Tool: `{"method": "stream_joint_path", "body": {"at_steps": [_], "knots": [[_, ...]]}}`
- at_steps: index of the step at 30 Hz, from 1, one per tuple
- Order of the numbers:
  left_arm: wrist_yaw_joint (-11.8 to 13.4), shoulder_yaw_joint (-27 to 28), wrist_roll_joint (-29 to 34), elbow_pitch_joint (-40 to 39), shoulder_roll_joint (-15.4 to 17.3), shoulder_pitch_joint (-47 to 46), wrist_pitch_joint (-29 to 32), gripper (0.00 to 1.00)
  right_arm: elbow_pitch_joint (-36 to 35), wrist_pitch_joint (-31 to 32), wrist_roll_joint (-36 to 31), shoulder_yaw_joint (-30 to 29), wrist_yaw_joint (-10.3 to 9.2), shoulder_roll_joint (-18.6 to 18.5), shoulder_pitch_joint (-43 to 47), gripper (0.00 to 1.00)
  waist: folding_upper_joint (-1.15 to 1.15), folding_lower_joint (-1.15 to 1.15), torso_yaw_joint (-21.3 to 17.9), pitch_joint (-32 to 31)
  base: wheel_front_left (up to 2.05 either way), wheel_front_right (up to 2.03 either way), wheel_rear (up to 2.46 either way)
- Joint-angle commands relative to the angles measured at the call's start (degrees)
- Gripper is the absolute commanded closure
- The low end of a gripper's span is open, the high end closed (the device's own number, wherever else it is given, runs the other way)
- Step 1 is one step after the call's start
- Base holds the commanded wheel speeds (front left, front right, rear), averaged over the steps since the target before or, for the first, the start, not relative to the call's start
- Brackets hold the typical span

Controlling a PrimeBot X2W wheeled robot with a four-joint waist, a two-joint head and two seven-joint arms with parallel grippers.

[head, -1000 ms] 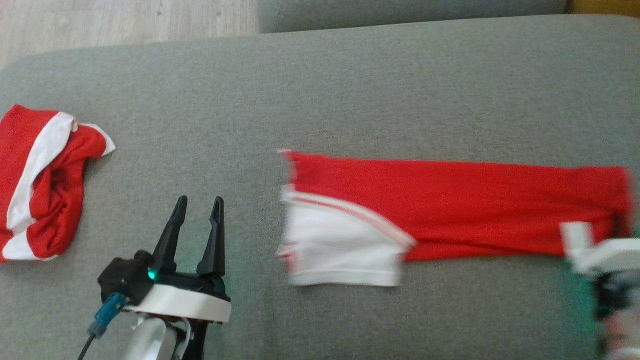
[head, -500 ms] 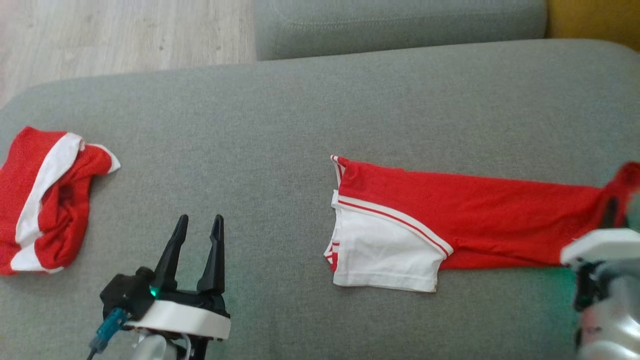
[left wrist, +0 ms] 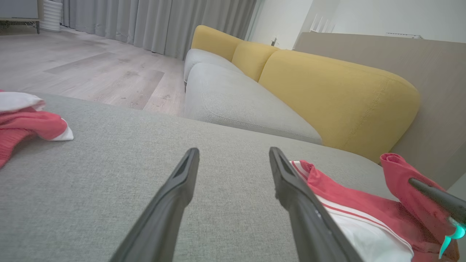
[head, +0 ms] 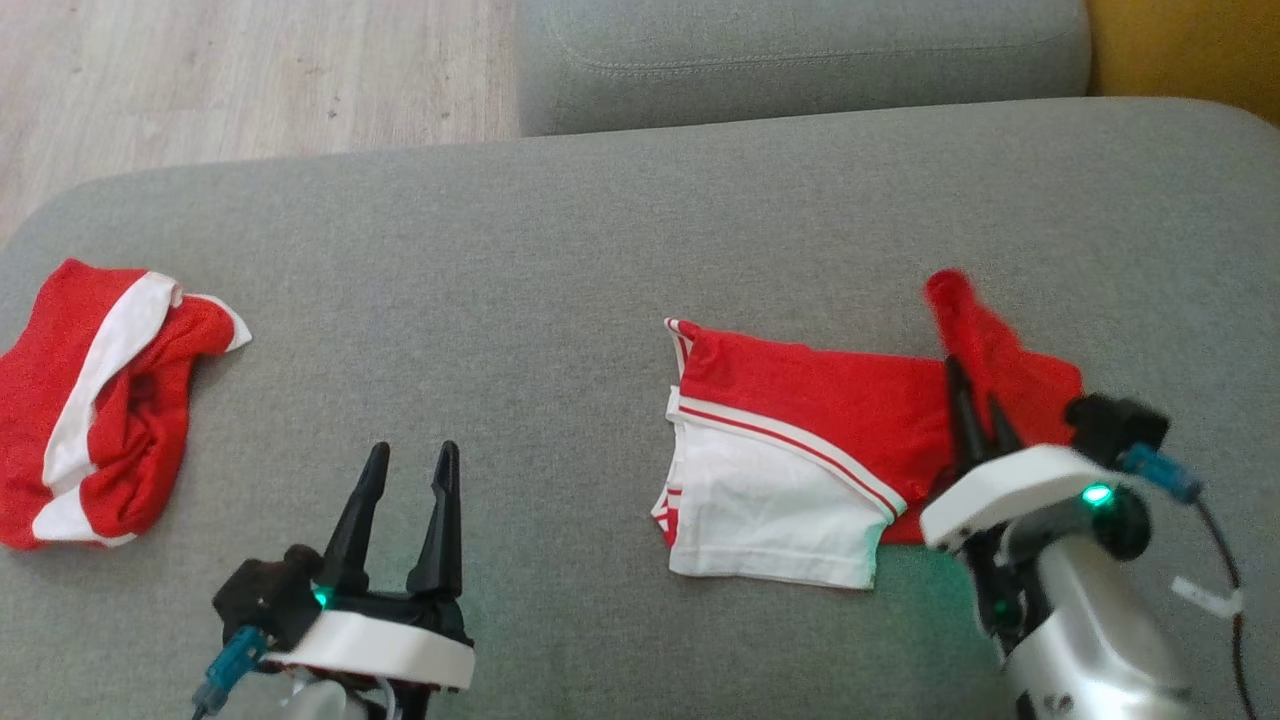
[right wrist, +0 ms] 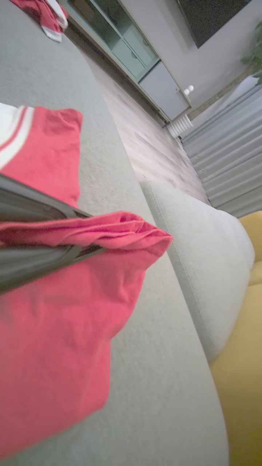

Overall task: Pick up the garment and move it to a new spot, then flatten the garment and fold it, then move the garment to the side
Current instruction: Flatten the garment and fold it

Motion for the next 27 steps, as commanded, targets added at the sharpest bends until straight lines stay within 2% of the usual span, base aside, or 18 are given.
{"method": "stream_joint_path", "body": {"at_steps": [1, 2, 9, 27], "knots": [[-0.33, 1.65, -0.22, -1.49, 0.08, -1.28, -0.55, 0.0, -2.4, -0.24, 0.86, 2.18, 0.37, 0.08, -0.82, 1.0, 0.0, 0.0, 0.11, 0.17, 0.0, 0.0, 0.0], [-0.33, 1.26, -0.22, -1.42, -0.14, -1.43, -0.55, 0.0, -3.64, -0.34, 2.66, 4.97, 0.37, 0.08, -0.17, 1.0, 0.0, 0.0, 0.38, 0.39, 0.0, 0.0, 0.0], [-0.33, 0.63, -0.89, -0.84, 0.07, -2.46, -0.55, 0.0, -4.12, -0.22, 8.67, 12.79, 0.37, 0.09, -0.79, 1.0, 0.0, 0.0, 2.43, 0.9, 0.0, 0.0, 0.0], [-0.33, -0.53, -1.35, 0.04, -0.39, -3.11, -0.55, 0.0, 2.72, -2.34, 18.16, 26.36, 0.37, 0.09, -4.55, 1.0, 0.0, 0.0, 7.25, 1.99, 0.0, 0.0, 0.0]]}}
